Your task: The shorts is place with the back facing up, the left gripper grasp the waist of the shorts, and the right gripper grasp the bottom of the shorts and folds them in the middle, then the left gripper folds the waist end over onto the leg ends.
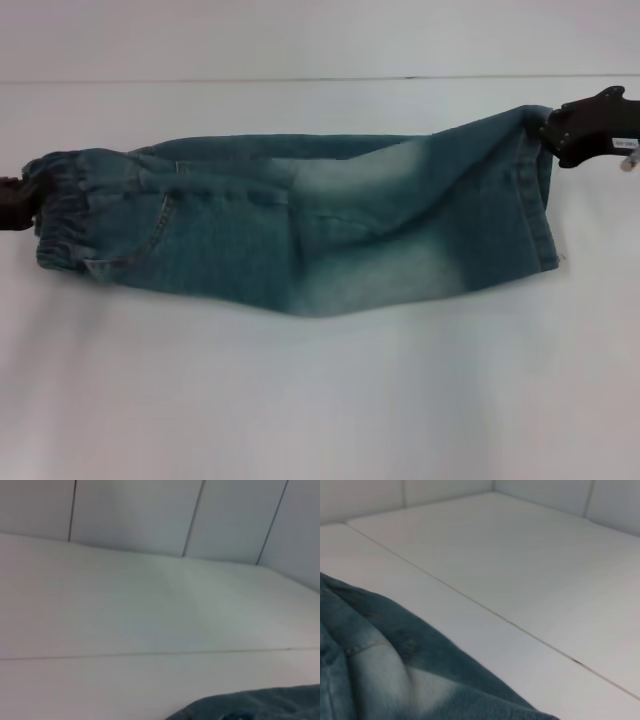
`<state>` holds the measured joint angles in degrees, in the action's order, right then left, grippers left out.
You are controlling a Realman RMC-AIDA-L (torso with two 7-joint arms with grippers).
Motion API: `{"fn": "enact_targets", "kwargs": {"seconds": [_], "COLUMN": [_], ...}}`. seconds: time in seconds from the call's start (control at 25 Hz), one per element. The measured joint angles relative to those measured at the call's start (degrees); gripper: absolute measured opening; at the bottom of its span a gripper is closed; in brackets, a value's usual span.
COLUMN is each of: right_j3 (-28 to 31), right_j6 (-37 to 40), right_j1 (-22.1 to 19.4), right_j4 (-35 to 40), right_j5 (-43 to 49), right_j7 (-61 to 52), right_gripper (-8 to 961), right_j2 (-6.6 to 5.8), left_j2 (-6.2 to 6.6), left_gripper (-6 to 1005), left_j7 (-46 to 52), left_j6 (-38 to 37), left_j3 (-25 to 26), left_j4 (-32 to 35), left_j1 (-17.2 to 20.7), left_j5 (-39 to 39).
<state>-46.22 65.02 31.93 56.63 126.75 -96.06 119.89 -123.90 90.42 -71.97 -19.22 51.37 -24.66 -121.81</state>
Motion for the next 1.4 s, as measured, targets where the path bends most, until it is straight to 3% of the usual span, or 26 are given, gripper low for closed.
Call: {"fn": "enact_targets", "kwargs": {"seconds": [0.28,0.76,1.36,1.4], "right_j3": [-4.1,-9.5,-11.0,-11.0], "right_j6": [-9.8,-18.0,-20.5,-20.8], "right_j1": [1.0,3.7,3.2,3.2], "right_j4": [-3.5,-7.8,-8.2,-8.2], "right_j5": [0.3,0.3,4.7,5.1], "right_j7": [-1.5,-0.5,-6.2,-6.5], "right_gripper": [9,32,64,66], "right_j2": [-0.3,-0.2,0.04,0.01], "left_j2": [0.08,0.11,0.13,0.12], "left_gripper": [134,144,155,272], "left_j7": [0.6,0.6,0.2,0.2], "left_j6": [7.9,12.5,20.0,20.3], "left_j3": [-4.1,-7.0,-16.0,-16.4], "left_j4": [-1.1,-1.8,-1.7,-1.6], "left_j1": [-0.6,-2.3,-2.6,-2.5], "left_j5": [0.3,0.3,-0.1,-0.1]}}
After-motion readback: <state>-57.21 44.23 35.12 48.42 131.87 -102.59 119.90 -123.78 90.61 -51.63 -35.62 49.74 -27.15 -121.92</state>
